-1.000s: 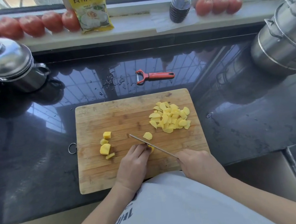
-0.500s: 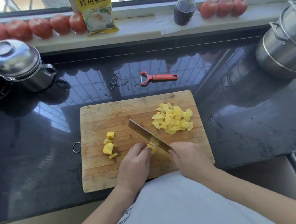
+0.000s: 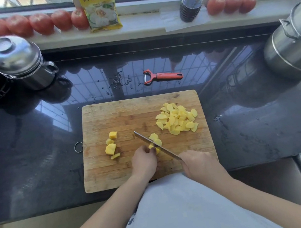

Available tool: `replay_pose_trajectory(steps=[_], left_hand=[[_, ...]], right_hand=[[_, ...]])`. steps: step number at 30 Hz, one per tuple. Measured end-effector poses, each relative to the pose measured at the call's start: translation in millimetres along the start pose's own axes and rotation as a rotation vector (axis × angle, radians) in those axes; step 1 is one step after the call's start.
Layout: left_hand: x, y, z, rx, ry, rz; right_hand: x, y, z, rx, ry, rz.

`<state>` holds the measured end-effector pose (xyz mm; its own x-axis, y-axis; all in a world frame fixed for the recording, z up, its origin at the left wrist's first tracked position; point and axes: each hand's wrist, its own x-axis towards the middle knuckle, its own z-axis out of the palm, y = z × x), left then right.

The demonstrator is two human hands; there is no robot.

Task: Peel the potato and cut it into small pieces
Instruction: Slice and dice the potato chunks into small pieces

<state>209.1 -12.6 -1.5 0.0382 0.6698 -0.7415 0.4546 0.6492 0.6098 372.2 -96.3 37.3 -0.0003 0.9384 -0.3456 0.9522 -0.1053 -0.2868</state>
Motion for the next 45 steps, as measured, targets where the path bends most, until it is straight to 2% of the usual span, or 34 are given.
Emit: replay_pose_trajectory(steps=[6, 10, 14, 19, 21, 29, 37, 39, 45], left_hand=[[-3, 7, -1, -0.056, -0.02, -0.049], [-4, 11, -1, -0.089, -0.028, -0.069], [-4, 12, -1, -0.103, -0.027, -0.08], [-5, 14, -2, -0.089, -0.026, -0.093], [-4, 12, -1, -0.08, -0.019, -0.091], [-4, 10, -2, -0.068, -0.03, -0.063], [-2, 9, -3, -0.043, -0.046, -0.056], [-2, 11, -3, -0.049, -0.054, -0.067], [-4, 13, -4, -0.046, -0.058, -0.074]], right_hand=[[-11, 11, -2, -0.043, -0.055, 0.031], [11, -5, -2, -0.071, -0.148, 0.039], [35, -20, 0, -0.02, 0.006, -0.028], [12, -2, 3, 0.075, 0.165, -0.035], [2, 3, 4, 0.054, 0.18, -0.042], [-3, 2, 4, -0.114, 0.109, -0.066], [-8, 2, -3, -0.146, 0.014, 0.002], [7, -9, -3, -0.141, -0.083, 0.024], [33, -19, 2, 0.004, 0.041, -0.015]])
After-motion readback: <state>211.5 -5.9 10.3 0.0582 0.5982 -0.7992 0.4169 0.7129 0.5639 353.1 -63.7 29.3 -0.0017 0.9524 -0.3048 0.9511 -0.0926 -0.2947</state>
